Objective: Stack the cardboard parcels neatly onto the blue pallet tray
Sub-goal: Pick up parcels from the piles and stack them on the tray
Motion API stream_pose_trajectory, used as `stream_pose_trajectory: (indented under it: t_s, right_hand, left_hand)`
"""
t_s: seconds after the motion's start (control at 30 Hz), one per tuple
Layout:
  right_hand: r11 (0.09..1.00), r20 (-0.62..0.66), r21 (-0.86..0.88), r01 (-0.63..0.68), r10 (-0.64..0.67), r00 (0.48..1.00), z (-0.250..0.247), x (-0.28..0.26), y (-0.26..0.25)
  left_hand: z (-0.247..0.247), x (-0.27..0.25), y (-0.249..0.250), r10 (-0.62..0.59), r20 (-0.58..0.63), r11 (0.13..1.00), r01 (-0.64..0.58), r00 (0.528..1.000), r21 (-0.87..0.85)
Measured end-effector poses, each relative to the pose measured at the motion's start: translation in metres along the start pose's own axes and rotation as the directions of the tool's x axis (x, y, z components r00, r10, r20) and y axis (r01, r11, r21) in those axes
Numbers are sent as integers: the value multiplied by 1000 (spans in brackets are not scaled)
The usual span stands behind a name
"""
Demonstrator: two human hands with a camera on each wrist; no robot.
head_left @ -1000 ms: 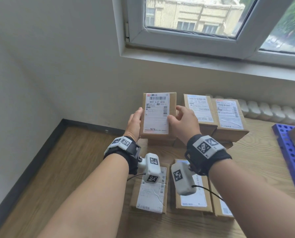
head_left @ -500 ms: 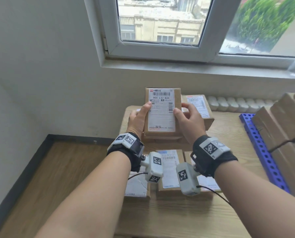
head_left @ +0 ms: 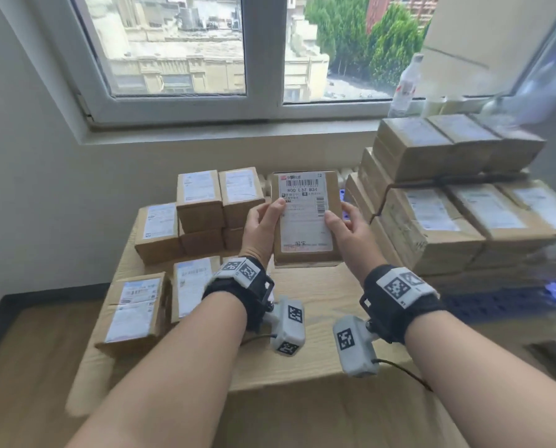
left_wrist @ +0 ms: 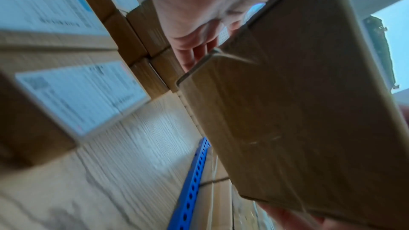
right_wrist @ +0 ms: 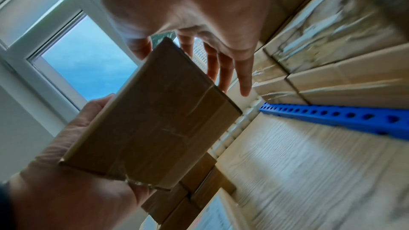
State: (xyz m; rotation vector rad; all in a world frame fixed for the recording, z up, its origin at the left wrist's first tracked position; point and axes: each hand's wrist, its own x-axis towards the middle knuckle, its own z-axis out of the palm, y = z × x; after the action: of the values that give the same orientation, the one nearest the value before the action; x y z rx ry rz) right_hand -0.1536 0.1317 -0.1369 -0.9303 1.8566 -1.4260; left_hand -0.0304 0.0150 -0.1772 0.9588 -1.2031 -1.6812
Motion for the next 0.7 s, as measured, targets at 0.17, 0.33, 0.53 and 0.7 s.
stream_pose_trajectory:
  t_s: [0.17,0.33,0.53,0.7]
  right_hand:
    - [1000,-13,-8,13,-13,1000,-88,-22,8]
    - [999,-46,41,15,-13,999,-165,-32,11]
    - [1000,-81,27,0,3,997,-213,-18,9]
    - [999,-107,-7,-42,41,993,-233,18,10]
  left_hand:
    - [90,-40,-6,12,76,999,-10,997,-30]
    - [169,-69,-5,-3,146,1000,3,989,1]
    - [222,-64,-4,-35,138,997,25,990,77]
    - [250,-33,-3,-72,141,991,55,987,123]
